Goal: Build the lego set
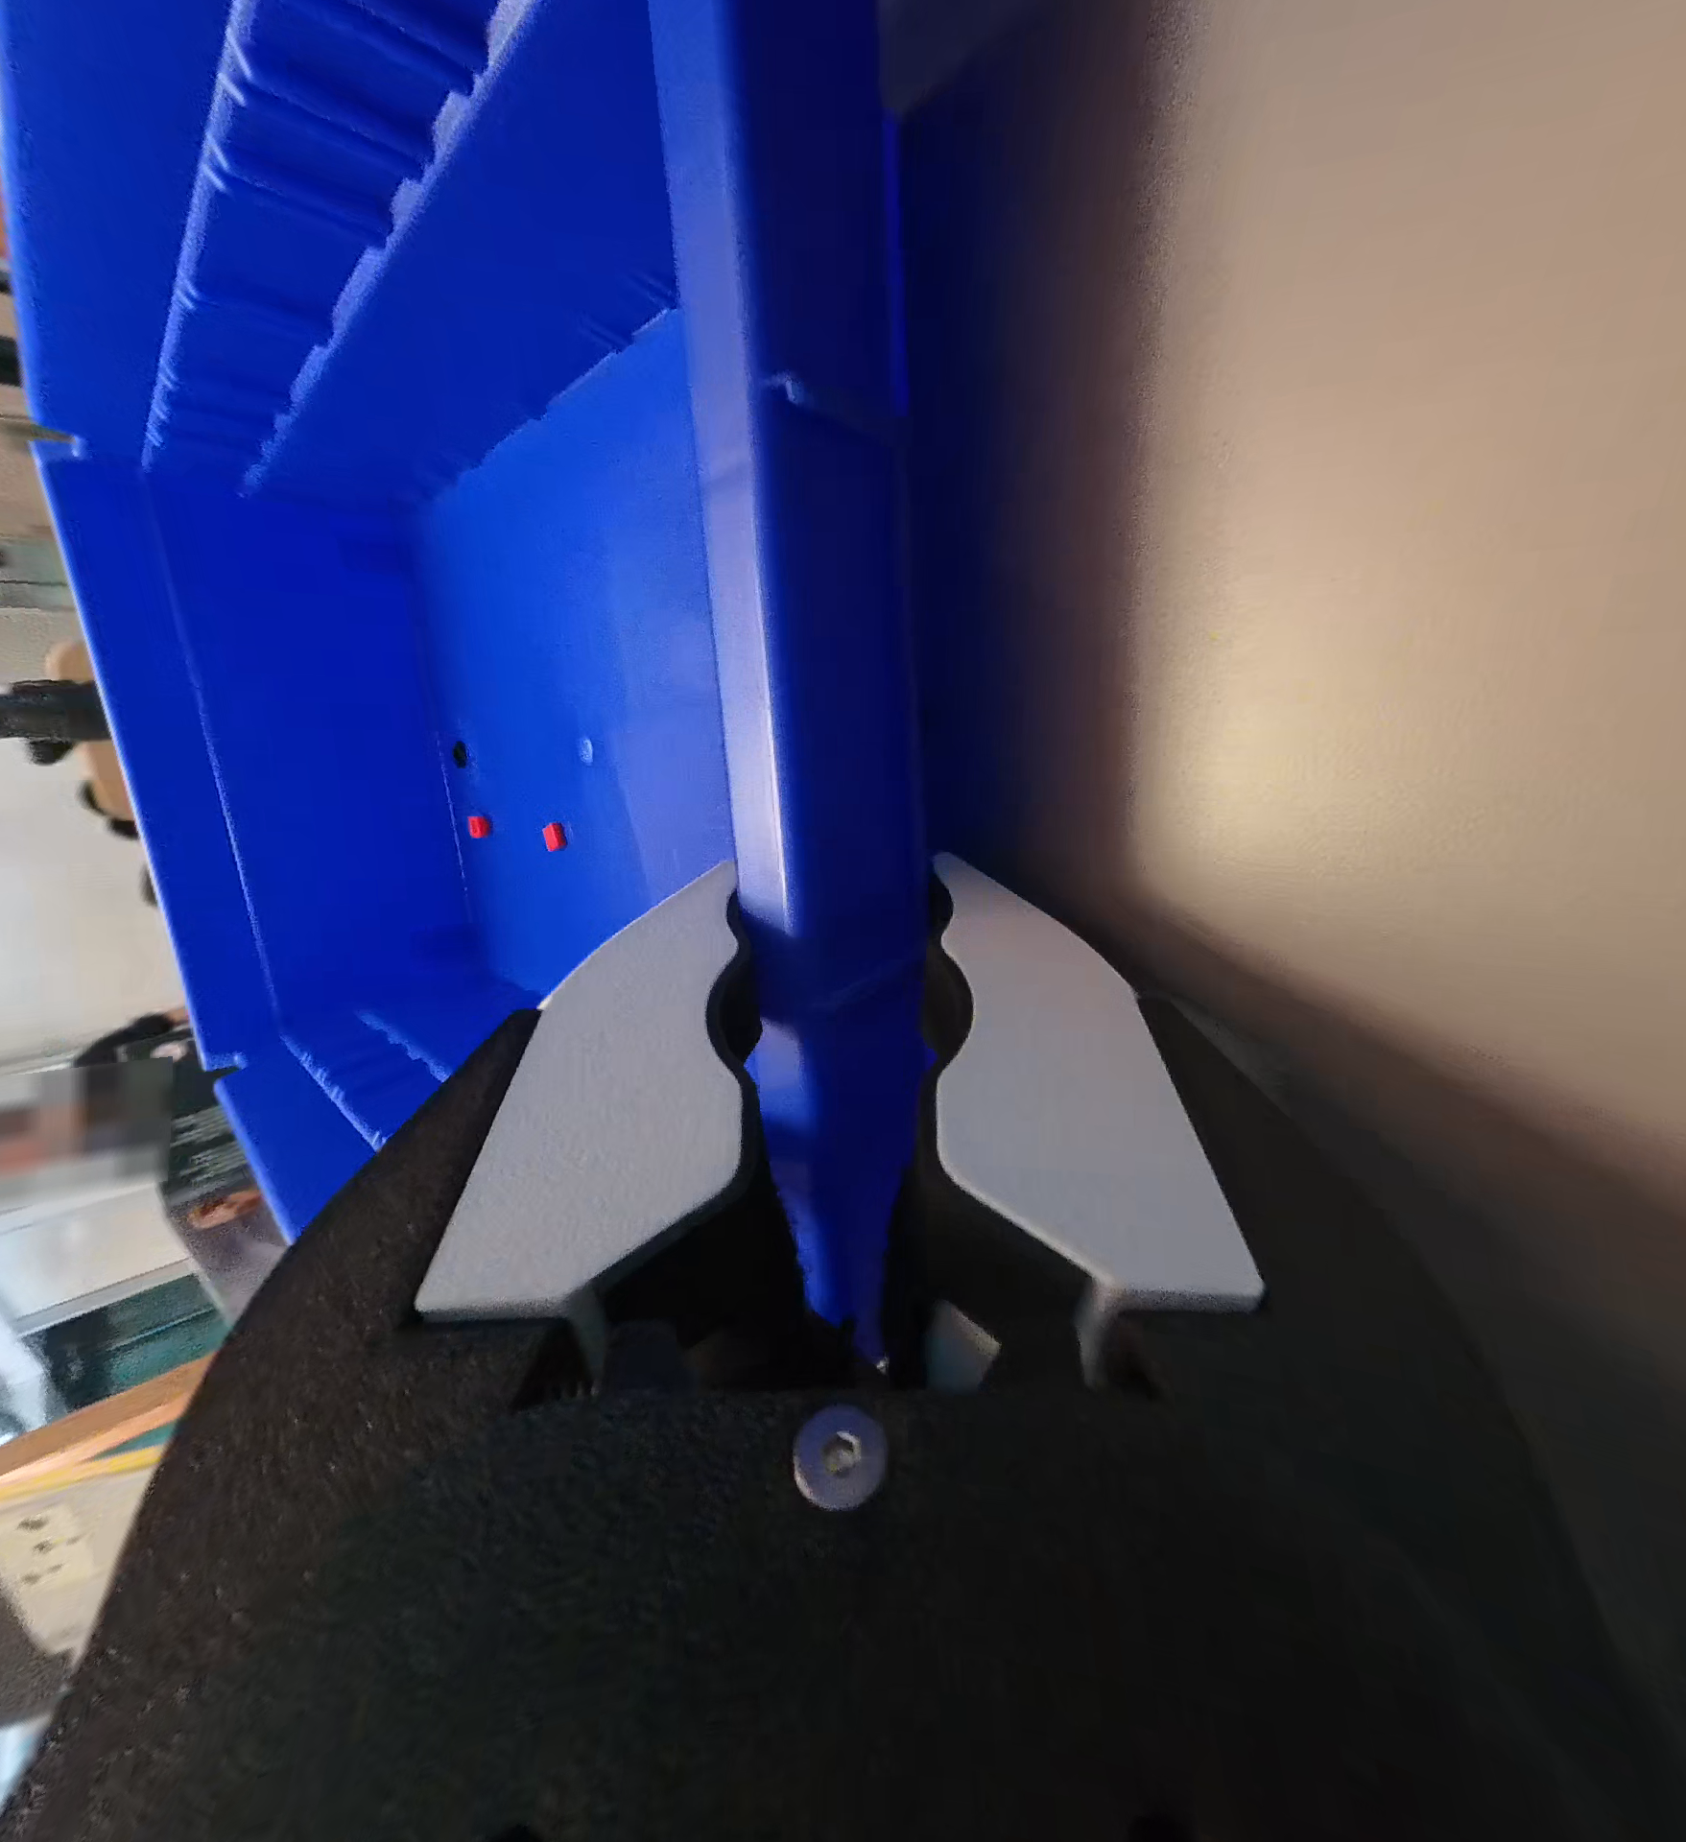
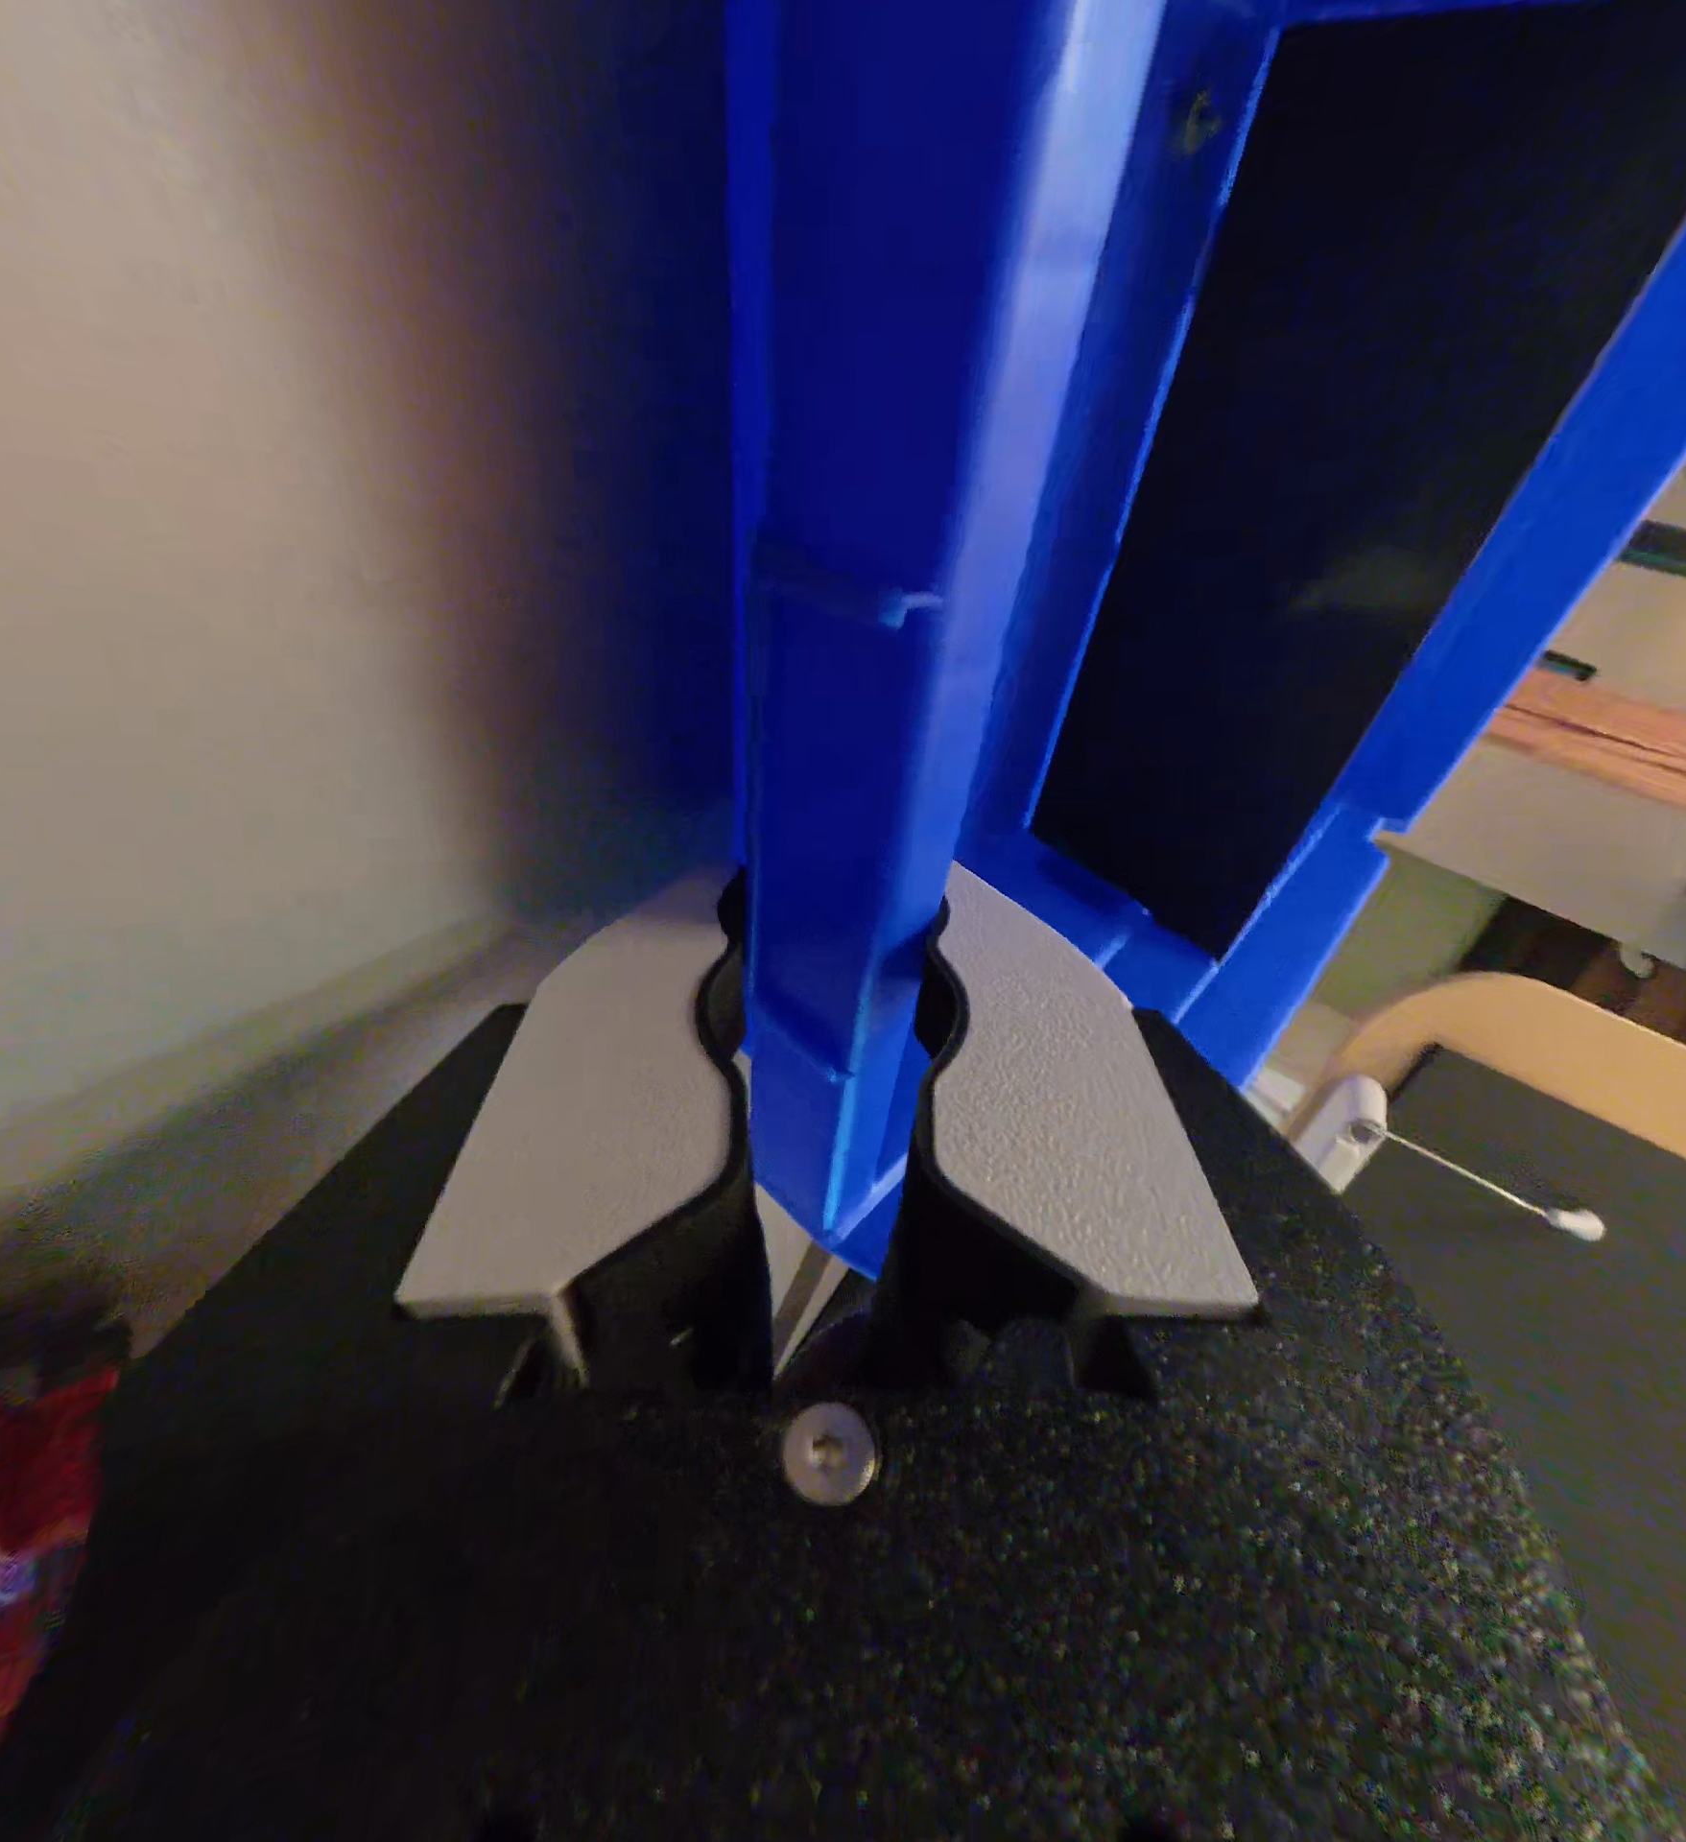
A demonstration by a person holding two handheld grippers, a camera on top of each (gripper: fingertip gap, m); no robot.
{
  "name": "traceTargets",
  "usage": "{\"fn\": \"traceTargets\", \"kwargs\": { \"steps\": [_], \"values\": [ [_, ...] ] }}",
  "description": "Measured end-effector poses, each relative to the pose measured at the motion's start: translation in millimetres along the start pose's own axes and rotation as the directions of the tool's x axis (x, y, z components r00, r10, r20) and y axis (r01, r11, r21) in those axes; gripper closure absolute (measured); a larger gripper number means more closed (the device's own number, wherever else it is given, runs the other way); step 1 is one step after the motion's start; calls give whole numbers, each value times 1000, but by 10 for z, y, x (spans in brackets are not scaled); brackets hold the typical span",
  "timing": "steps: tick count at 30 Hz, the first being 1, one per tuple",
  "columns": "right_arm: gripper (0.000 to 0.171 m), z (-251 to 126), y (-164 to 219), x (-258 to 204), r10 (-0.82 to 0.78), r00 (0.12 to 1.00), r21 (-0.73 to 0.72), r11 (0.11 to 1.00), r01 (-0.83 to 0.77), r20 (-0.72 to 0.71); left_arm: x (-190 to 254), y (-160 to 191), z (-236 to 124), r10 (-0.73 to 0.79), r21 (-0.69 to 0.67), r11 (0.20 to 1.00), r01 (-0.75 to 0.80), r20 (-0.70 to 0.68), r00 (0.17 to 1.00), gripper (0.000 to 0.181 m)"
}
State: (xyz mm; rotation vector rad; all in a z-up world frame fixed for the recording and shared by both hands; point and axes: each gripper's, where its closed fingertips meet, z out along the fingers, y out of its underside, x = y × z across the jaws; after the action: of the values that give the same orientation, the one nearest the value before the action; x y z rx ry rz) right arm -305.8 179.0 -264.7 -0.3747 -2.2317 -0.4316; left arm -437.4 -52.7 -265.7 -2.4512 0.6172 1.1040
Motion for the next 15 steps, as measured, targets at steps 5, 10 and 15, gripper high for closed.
{"fn": "traceTargets", "kwargs": {
  "steps": [5,10,15],
  "values": [
    [138,-59,-86,-25,15,994,110,994,-27,112,16,17,-19,-22,-14,1000,21,-79,997,147],
    [106,-422,-85,154,193,959,245,939,-242,205,-102,-201,-446,-326,118,928,352,-199,924,114],
    [97,-1255,141,258,463,796,339,732,-591,390,-143,-584,-1256,-507,275,729,627,-399,765,109]
  ]
}}
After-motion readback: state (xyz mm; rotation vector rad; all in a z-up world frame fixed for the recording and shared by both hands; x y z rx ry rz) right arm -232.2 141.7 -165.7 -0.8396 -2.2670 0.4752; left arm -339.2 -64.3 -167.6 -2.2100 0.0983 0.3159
